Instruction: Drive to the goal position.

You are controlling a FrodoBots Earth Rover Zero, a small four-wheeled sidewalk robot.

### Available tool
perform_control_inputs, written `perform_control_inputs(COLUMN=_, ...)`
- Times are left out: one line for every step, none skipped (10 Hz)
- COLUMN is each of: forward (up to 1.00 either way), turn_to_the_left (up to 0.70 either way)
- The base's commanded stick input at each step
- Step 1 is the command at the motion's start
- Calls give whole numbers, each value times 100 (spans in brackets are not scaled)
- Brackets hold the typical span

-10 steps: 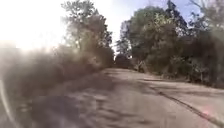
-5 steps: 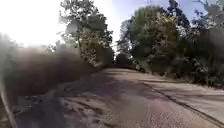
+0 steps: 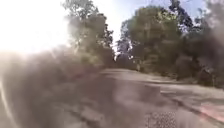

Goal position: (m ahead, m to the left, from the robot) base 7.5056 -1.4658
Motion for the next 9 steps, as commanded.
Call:
perform_control_inputs(forward=70, turn_to_the_left=0)
perform_control_inputs(forward=70, turn_to_the_left=0)
perform_control_inputs(forward=70, turn_to_the_left=0)
perform_control_inputs(forward=70, turn_to_the_left=0)
perform_control_inputs(forward=70, turn_to_the_left=0)
perform_control_inputs(forward=70, turn_to_the_left=0)
perform_control_inputs(forward=70, turn_to_the_left=0)
perform_control_inputs(forward=70, turn_to_the_left=0)
perform_control_inputs(forward=70, turn_to_the_left=0)
